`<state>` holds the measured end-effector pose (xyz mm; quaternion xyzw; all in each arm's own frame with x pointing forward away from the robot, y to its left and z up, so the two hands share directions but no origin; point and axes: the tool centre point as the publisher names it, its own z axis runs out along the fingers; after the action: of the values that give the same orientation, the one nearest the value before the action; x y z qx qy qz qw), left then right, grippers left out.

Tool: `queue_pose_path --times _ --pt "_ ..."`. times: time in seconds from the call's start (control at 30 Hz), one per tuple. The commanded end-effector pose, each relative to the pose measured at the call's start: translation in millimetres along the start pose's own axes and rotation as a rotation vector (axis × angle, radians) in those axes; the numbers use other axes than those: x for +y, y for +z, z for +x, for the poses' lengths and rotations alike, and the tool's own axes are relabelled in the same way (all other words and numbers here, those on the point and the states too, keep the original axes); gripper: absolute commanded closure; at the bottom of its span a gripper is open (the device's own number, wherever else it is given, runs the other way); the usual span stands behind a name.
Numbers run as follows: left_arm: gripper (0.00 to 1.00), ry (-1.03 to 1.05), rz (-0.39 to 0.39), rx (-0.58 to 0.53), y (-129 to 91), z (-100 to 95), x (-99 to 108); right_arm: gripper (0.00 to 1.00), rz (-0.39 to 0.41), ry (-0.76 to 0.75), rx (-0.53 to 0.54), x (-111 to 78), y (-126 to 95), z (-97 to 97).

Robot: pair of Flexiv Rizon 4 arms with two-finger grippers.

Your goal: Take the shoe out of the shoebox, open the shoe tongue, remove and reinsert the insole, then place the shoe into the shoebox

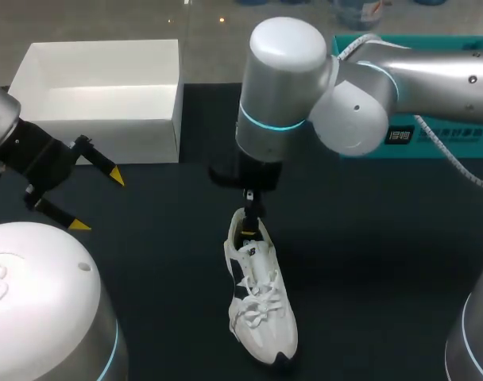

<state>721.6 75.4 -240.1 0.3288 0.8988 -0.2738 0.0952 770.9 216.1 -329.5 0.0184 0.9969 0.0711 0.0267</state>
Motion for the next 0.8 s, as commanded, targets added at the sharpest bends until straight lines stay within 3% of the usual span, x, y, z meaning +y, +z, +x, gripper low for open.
queue_pose_path --times 0.03,0.73,0.77,0.8 --pt "0.00 0.000 -0.003 0.001 0 0.3 -1 0.00 -0.004 -0.014 0.011 1.2 8 -5.9" --pt "0.00 0.000 -0.003 0.001 0 0.3 -1 0.01 -0.017 -0.014 0.035 -1.6 23 -19.7" --pt "0.00 0.000 -0.003 0.001 0 0.3 -1 0.20 -0.013 -0.015 0.038 -1.7 24 -20.0" --pt "0.00 0.000 -0.003 0.001 0 0.3 -1 0.50 -0.011 -0.014 0.038 -1.7 24 -20.2"
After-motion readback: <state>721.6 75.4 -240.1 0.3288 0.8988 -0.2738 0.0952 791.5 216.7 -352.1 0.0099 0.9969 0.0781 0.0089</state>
